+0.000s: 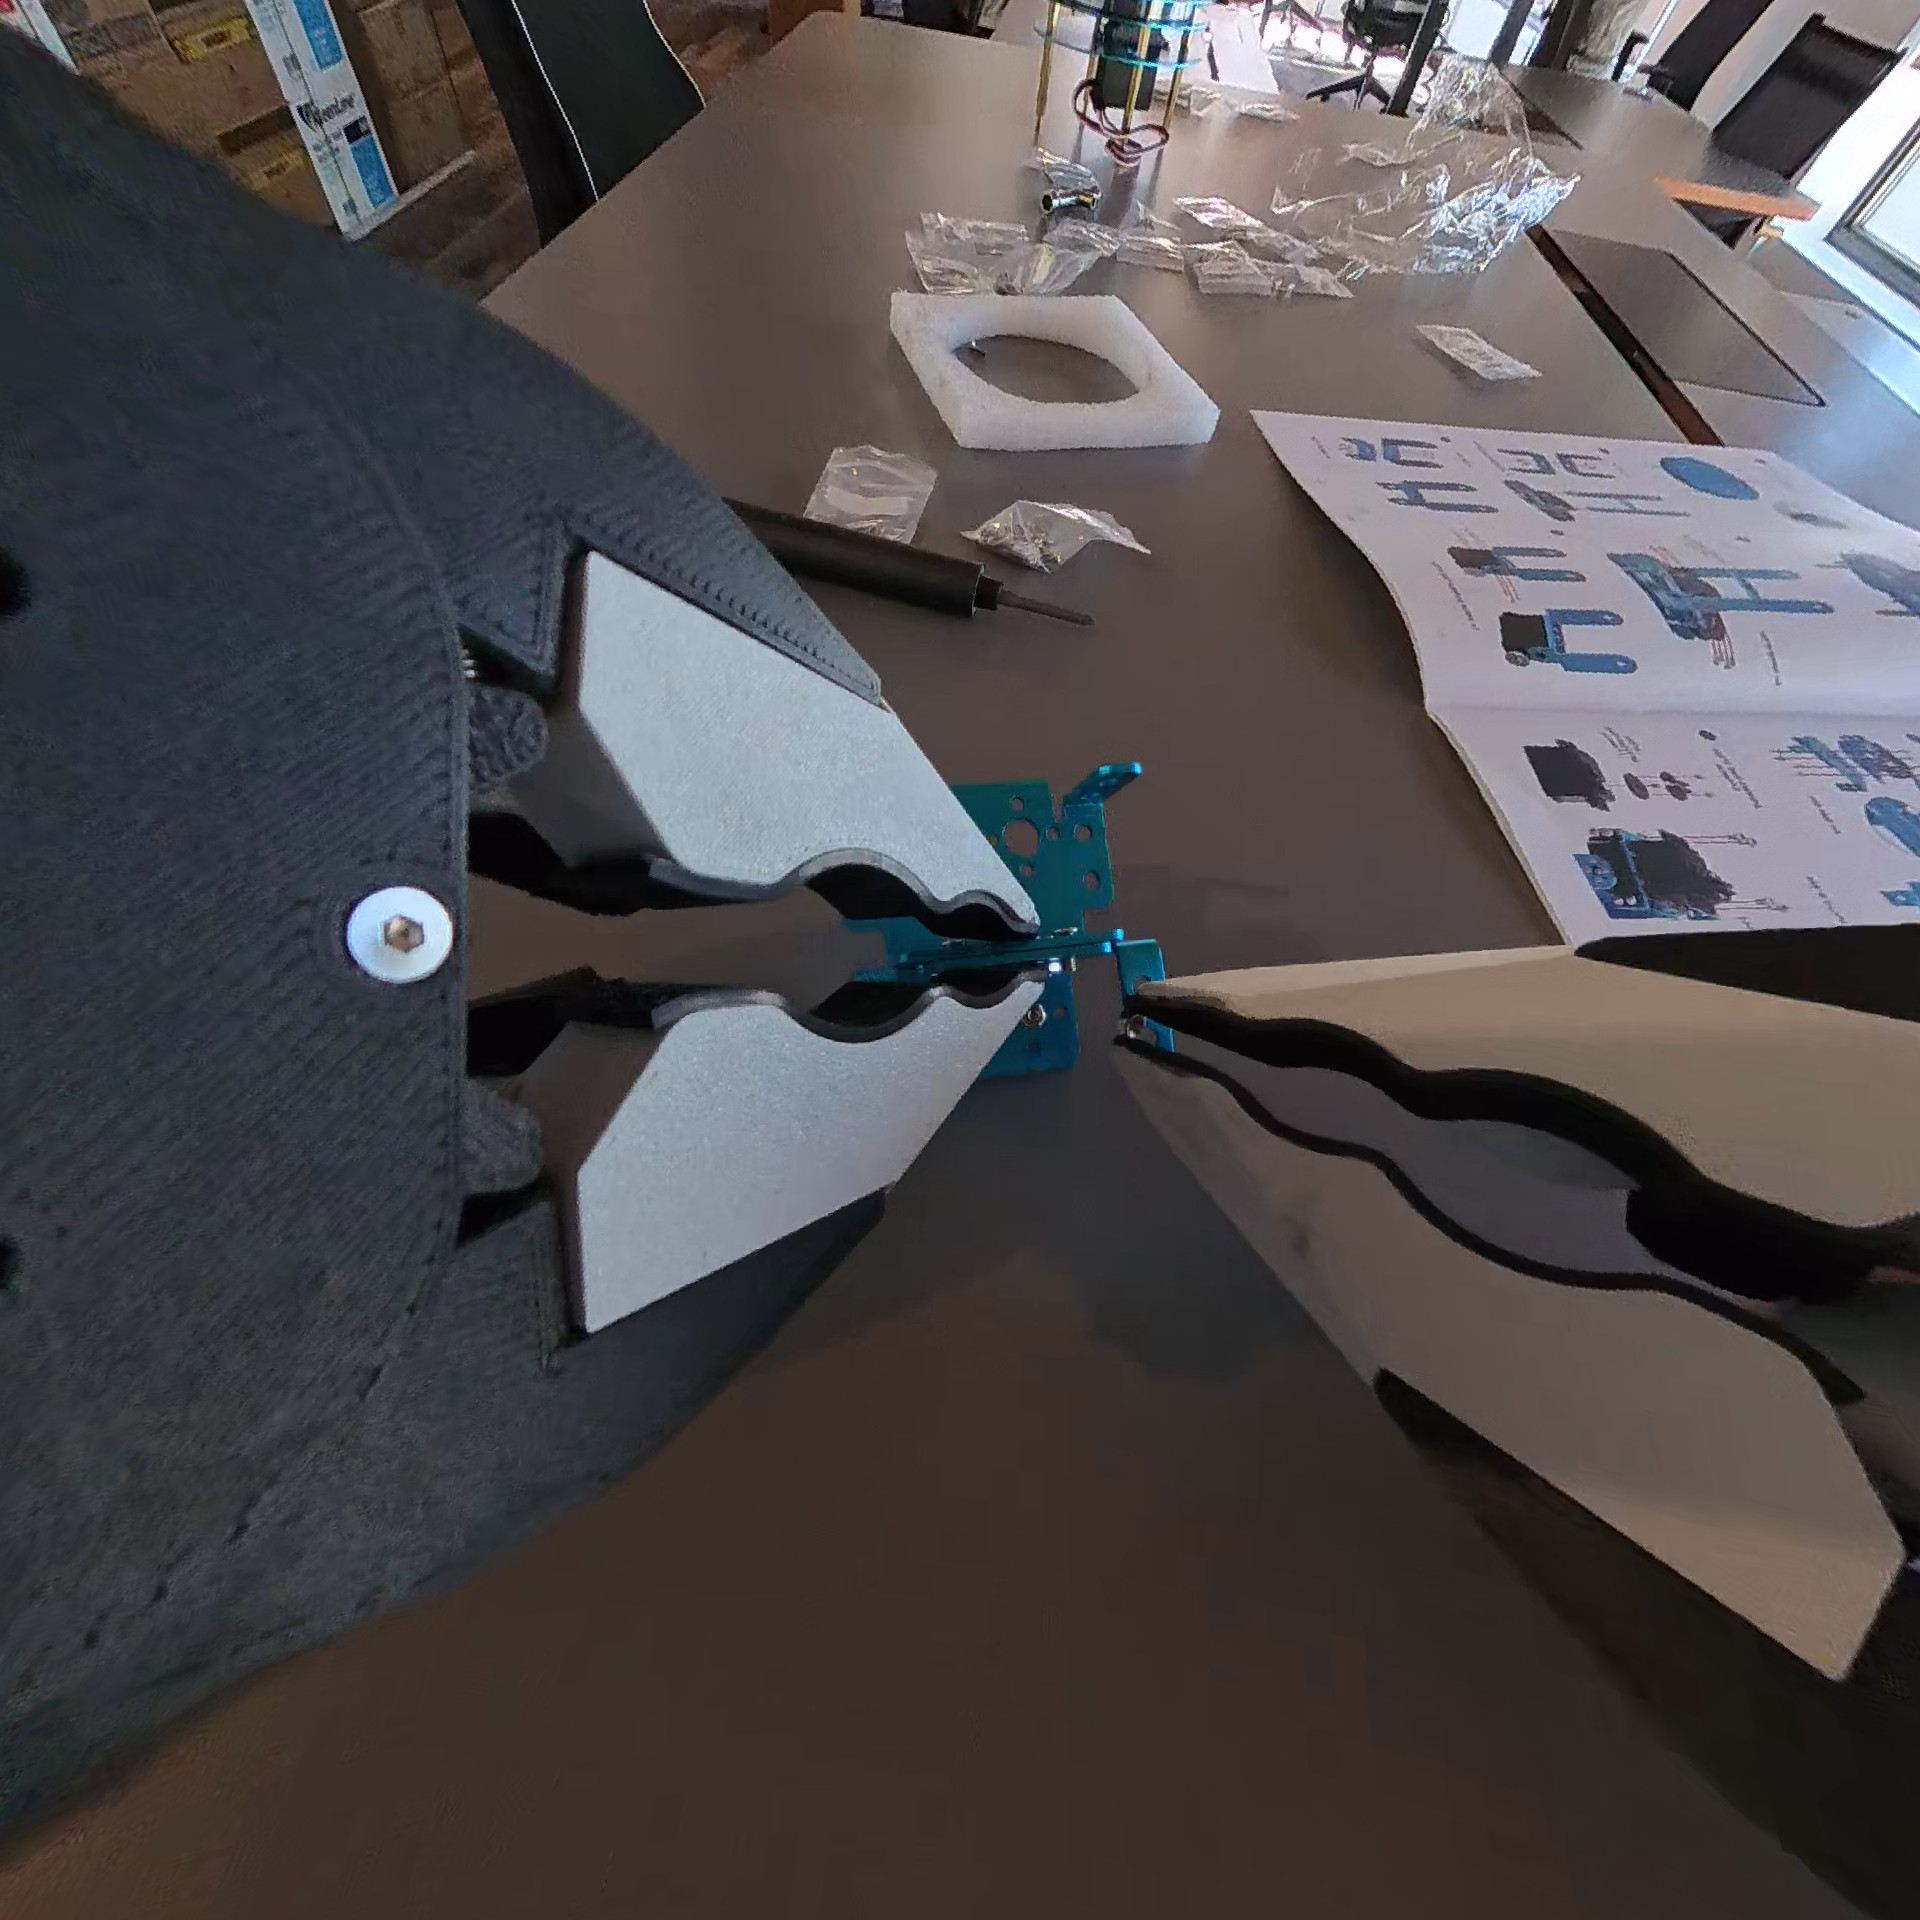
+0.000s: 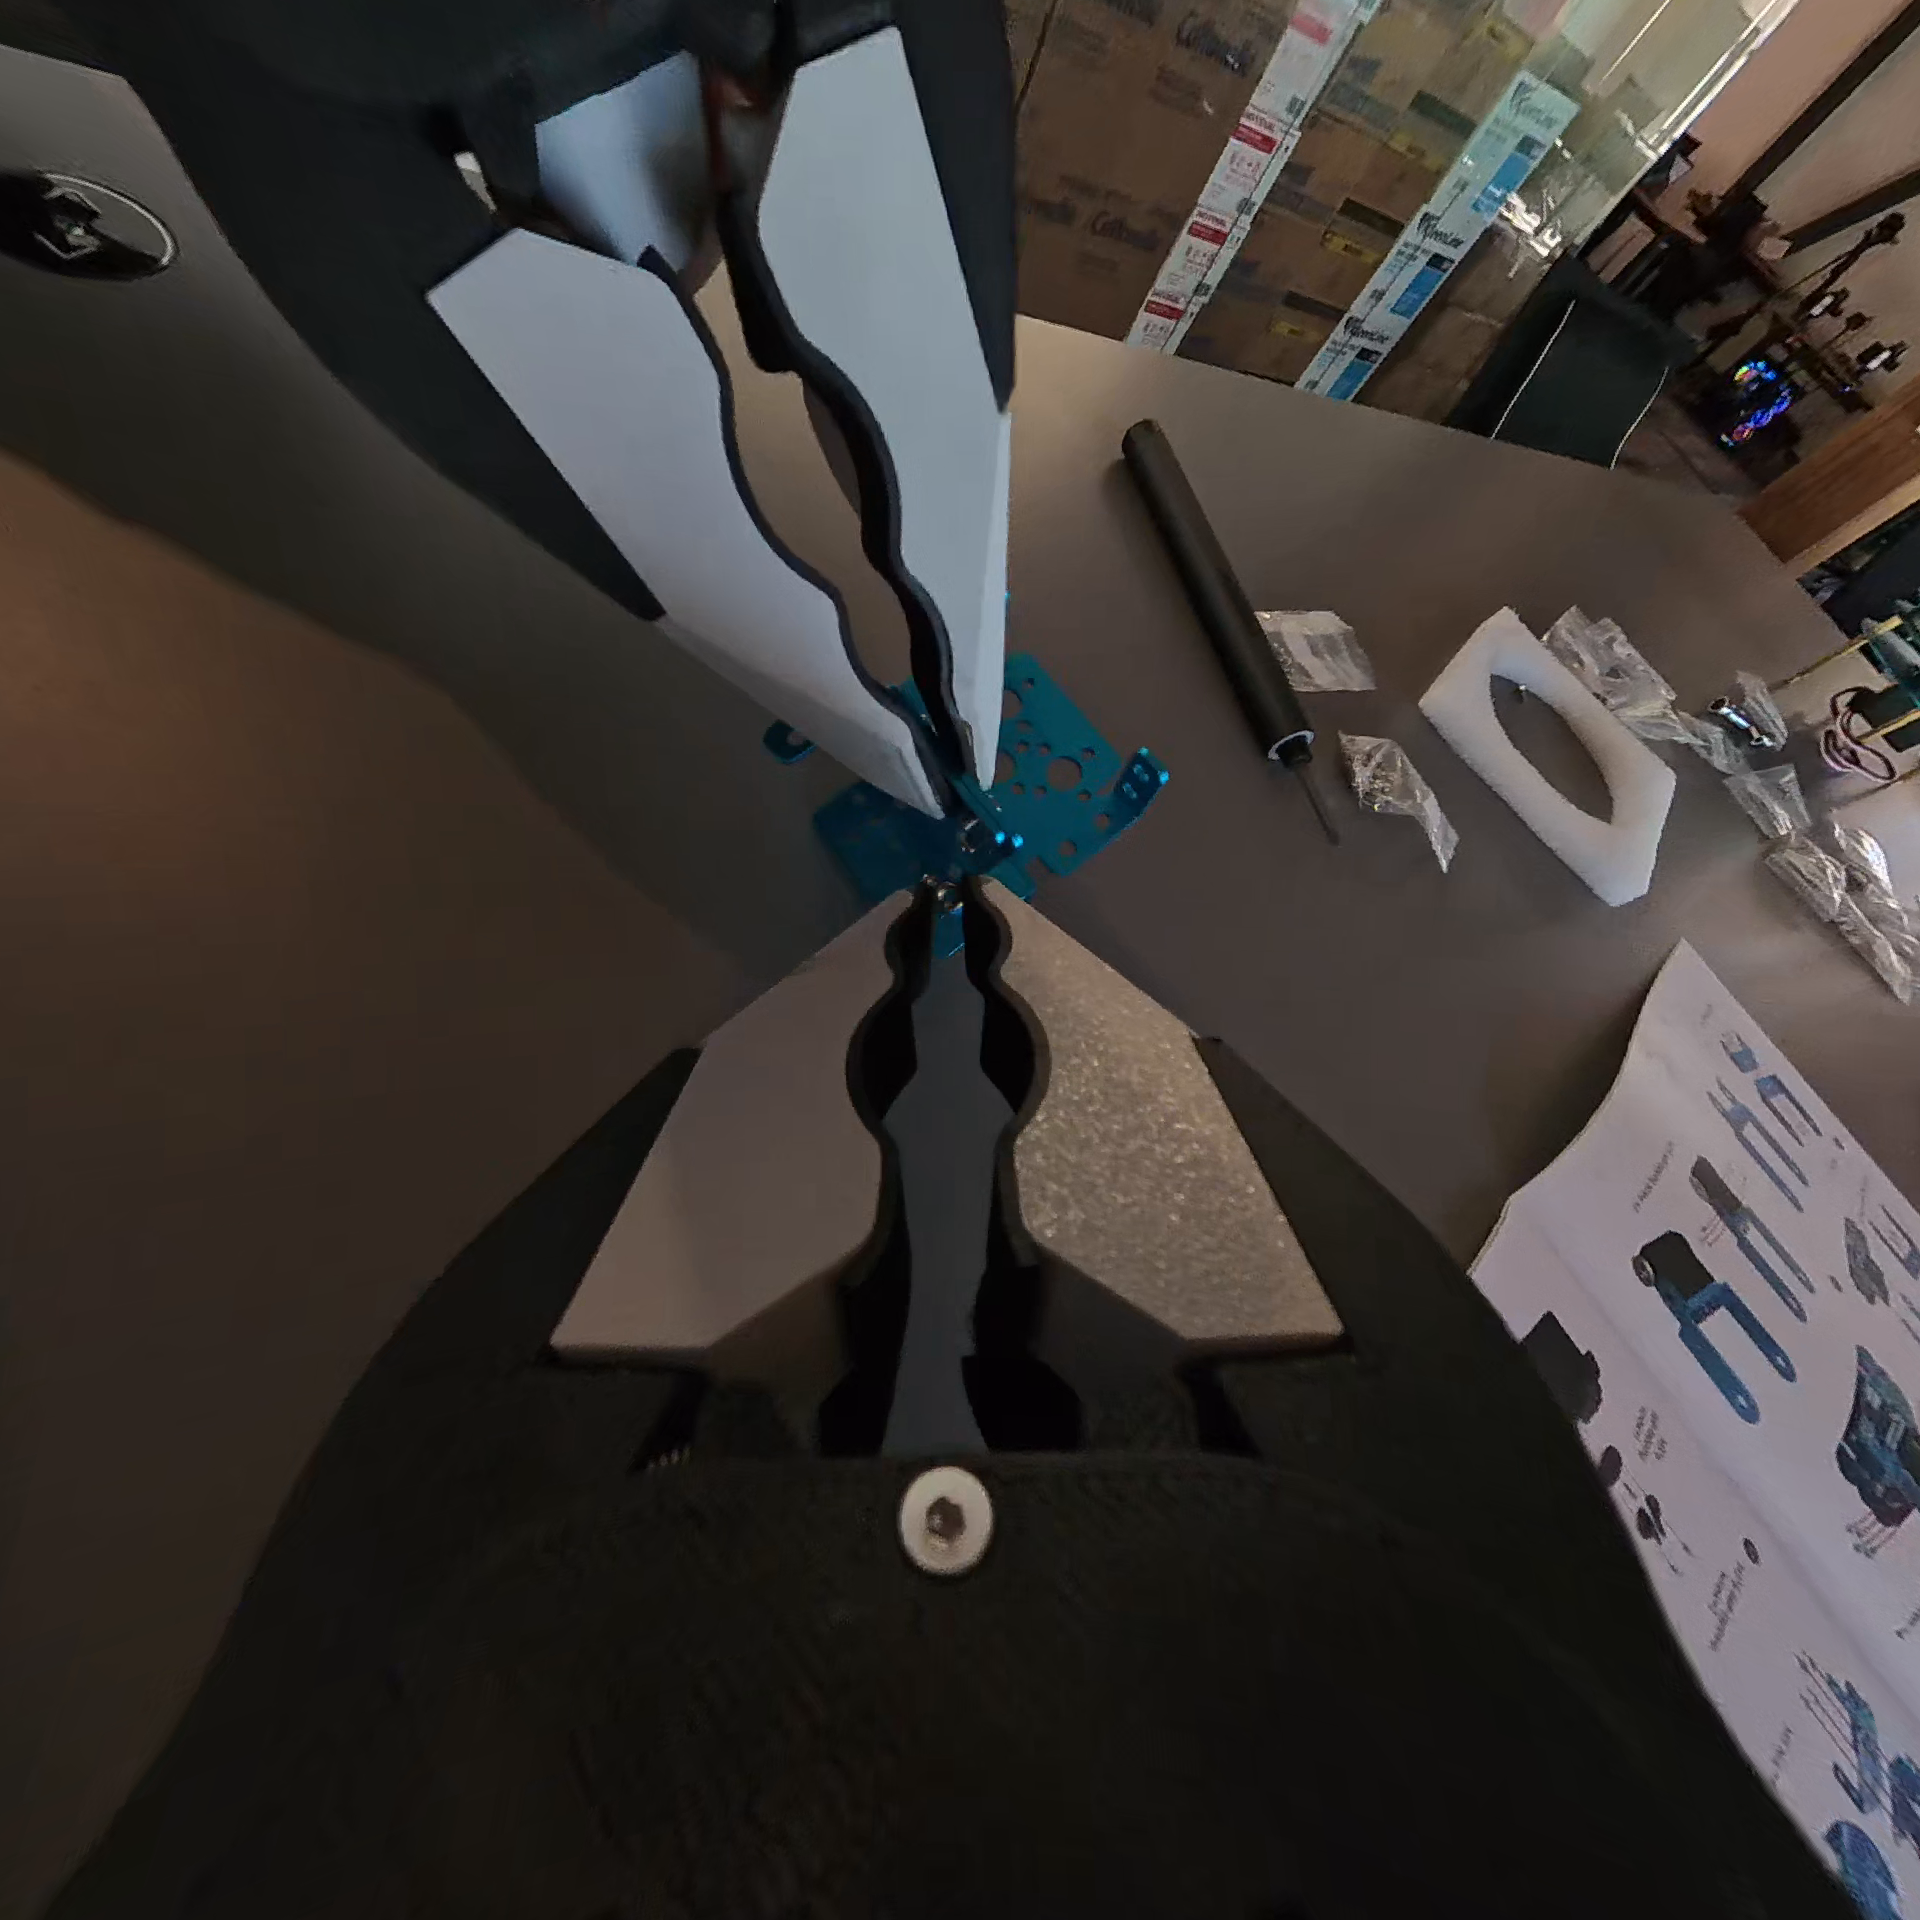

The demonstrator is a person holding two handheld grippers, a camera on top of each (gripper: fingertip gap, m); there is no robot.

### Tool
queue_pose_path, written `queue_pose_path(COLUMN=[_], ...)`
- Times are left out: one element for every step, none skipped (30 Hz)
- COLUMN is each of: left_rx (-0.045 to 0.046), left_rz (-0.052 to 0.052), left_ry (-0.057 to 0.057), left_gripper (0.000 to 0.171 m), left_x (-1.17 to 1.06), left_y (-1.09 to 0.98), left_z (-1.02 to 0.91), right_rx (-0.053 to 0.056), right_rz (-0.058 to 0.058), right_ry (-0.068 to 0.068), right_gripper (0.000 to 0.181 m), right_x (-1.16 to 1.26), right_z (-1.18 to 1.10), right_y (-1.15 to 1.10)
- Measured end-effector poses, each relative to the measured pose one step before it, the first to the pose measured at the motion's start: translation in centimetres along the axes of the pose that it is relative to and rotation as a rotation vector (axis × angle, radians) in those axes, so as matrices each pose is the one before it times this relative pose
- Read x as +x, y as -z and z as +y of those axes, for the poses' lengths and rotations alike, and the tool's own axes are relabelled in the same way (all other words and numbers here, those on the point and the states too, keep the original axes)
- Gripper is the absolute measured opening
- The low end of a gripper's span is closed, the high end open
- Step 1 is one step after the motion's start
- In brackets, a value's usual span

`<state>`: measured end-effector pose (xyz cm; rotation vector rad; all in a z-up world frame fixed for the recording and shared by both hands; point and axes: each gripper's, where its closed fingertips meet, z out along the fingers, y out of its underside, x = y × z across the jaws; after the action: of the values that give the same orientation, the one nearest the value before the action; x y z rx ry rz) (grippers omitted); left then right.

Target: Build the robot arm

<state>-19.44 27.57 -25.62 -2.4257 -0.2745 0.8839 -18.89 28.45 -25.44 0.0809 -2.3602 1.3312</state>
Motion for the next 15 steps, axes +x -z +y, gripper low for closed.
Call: queue_pose_path(left_rx=[-0.00141, -0.00189, -0.0026, -0.00157, -0.00005, -0.00019, -0.00214, -0.00355, -0.00424, -0.00375, -0.00478, -0.00793, -0.01379, -0.01227, -0.00398], left_rz=[-0.0002, 0.0001, 0.0025, 0.0046, 0.0008, -0.001, -0.0006, 0.0006, 0.0005, -0.0013, -0.0034, -0.0074, -0.0135, -0.0165, -0.0058], left_ry=[0.0004, 0.0017, -0.0003, -0.0025, -0.0022, -0.0006, -0.0005, -0.0005, 0.0027, 0.0058, 0.0032, -0.0037, -0.009, -0.0059, 0.0057], left_gripper=[0.003, 0.004, 0.005, 0.006, 0.006, 0.006, 0.006, 0.007, 0.007, 0.007, 0.007, 0.006, 0.005, 0.003, 0.003], left_x=[0.008, 0.017, 0.059, 0.083, 0.048, 0.01, 0.016, 0.003, -0.007, -0.01, -0.037, -0.073, -0.161, -0.226, -0.102], left_y=[0.063, 0.055, 0.063, 0.075, 0.062, 0.031, 0.028, 0.027, 0.022, 0.003, 0.003, -0.011, -0.021, -0.023, -0.022], left_z=[0.092, 0.091, 0.098, 0.079, 0.041, 0.047, 0.036, 0.036, 0.026, 0.038, 0.041, 0.084, 0.156, 0.133, 0.039], right_rx=[-0.0026, 0.0002, 0.0008, 0.0018, 0.0002, -0.0003, 0.0016, 0.0006, 0.0007, 0.0008, 0.0016, 0.0037, 0.0055, 0.0003, -0.0078], right_rz=[-0.0003, -0.0037, -0.0017, -0.0001, -0.0012, -0.0015, -0.0003, -0.0008, -0.0005, 0.0, 0.0006, -0.0009, -0.0049, 0.0051, 0.013], right_ry=[-0.0102, -0.0089, -0.0065, -0.0022, -0.001, -0.0016, -0.002, -0.002, -0.004, -0.0037, -0.0021, -0.0002, -0.0024, -0.0011, 0.013], right_gripper=[0.005, 0.005, 0.005, 0.005, 0.005, 0.005, 0.005, 0.005, 0.005, 0.005, 0.005, 0.005, 0.005, 0.005, 0.005], right_x=[0.059, -0.004, 0.001, 0.019, -0.011, -0.026, 0.002, 0.003, 0.023, 0.025, 0.022, -0.02, -0.115, -0.008, 0.08], right_z=[0.069, 0.063, 0.04, 0.003, -0.014, 0.01, -0.018, 0.012, -0.01, -0.008, -0.034, -0.081, -0.139, -0.069, 0.072], right_y=[-0.04, -0.042, -0.016, -0.014, -0.033, -0.038, -0.042, -0.034, -0.028, -0.042, -0.033, -0.03, -0.041, -0.067, -0.084])
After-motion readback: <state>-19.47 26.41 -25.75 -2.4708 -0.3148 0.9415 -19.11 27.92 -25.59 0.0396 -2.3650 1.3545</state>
